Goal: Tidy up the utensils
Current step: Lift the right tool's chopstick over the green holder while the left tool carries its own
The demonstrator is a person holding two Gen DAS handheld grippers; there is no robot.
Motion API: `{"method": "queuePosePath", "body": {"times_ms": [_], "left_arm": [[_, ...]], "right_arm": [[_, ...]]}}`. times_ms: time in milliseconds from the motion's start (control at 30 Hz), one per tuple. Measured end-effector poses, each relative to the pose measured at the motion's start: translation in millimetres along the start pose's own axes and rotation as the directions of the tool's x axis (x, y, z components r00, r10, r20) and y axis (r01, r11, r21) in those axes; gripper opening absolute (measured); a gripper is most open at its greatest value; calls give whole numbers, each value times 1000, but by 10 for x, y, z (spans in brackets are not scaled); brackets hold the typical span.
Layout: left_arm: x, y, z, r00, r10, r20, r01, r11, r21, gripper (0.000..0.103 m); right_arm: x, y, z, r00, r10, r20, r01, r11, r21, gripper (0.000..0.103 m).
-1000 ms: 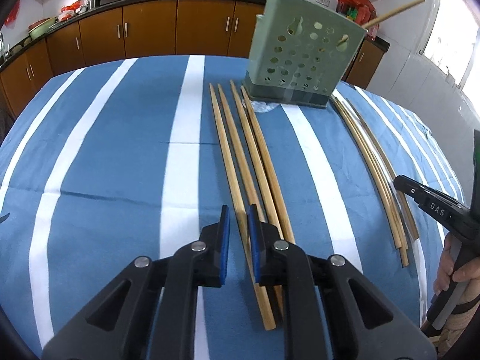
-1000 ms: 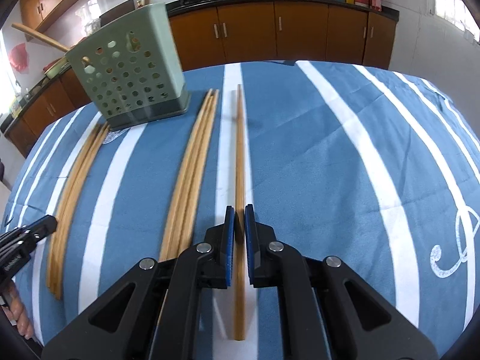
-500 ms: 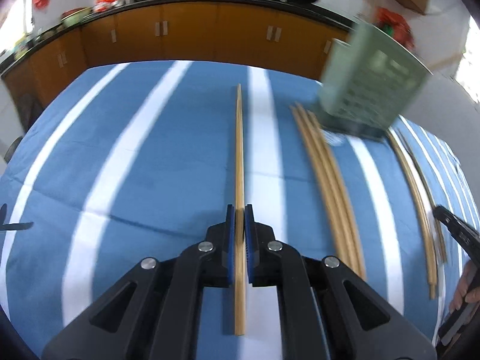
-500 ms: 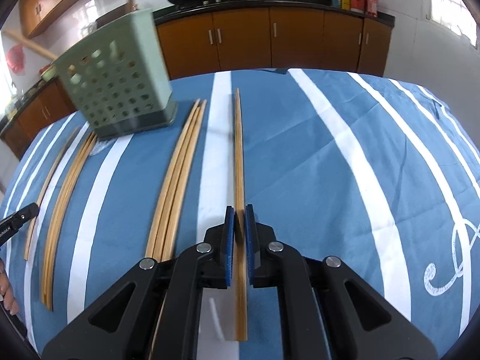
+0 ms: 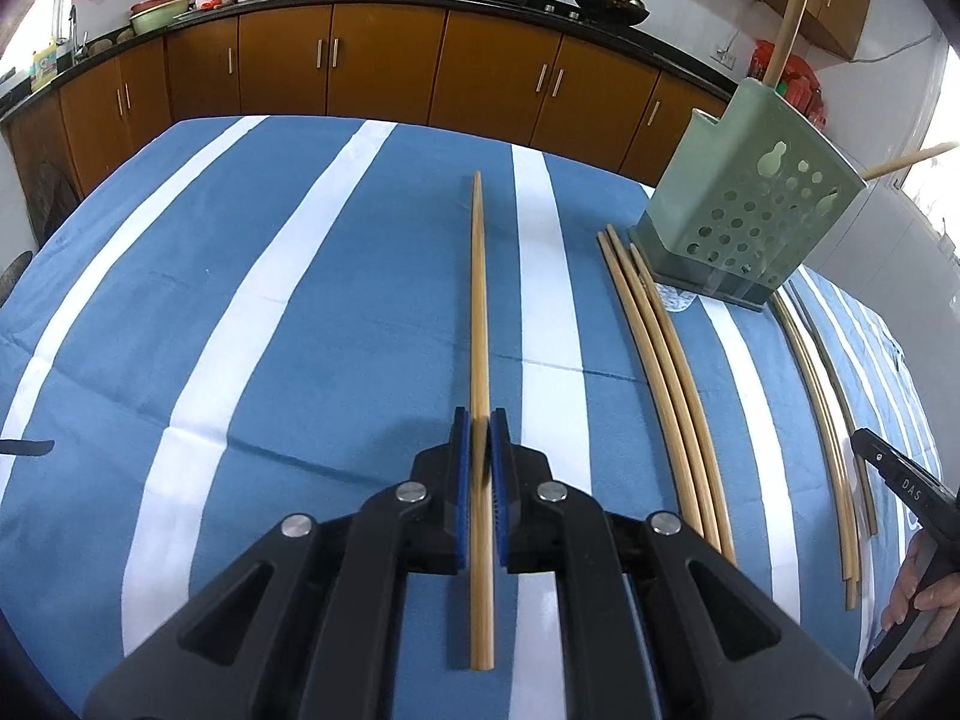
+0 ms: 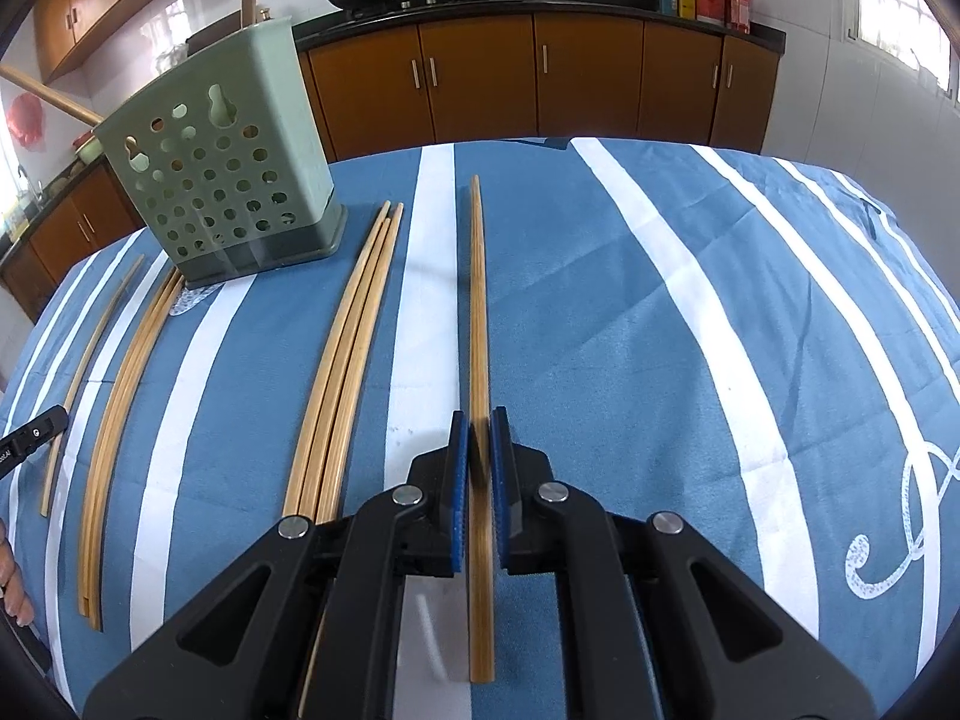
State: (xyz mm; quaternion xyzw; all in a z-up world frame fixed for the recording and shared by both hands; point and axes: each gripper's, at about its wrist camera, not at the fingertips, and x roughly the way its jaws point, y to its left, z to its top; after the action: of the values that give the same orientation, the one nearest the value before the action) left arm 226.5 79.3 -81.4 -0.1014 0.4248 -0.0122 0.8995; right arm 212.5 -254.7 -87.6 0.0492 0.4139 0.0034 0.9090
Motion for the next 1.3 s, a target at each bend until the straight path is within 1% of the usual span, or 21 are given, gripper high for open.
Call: {"method": "queuePosePath", "body": {"times_ms": [700,800,967,1067,1200,1300], "left_arm": [[8,-4,1,1000,8,0,-8,1000,6,9],[-6,-61,-16,999,37,-9,-37,998,54,9],[-34,-100,-82,998,56,-5,-55,995,88,9],[-33,-120,-82,998,69,-5,-68,993,99,8],[-48,-104,-75,998,62,-7,-61,993,98,8],[-117,-101,-56,998,56,9,-56,994,95,8]], "right_arm": [[-5,-3,-5,1000,10,3,-10,1000,9,9],[-36,-2,-39,1000,8,1,-8,1000,3,9],[-102,-12,-125,1000,25,-6,-25,1000,-2,9],[-104,-11,-128,1000,26,0,-26,1000,-5,8],[-123,-44,-122,999,41,0,-41,999,15,8],[-231,-60,-109,998,47,34,-48,999,22,8]]}}
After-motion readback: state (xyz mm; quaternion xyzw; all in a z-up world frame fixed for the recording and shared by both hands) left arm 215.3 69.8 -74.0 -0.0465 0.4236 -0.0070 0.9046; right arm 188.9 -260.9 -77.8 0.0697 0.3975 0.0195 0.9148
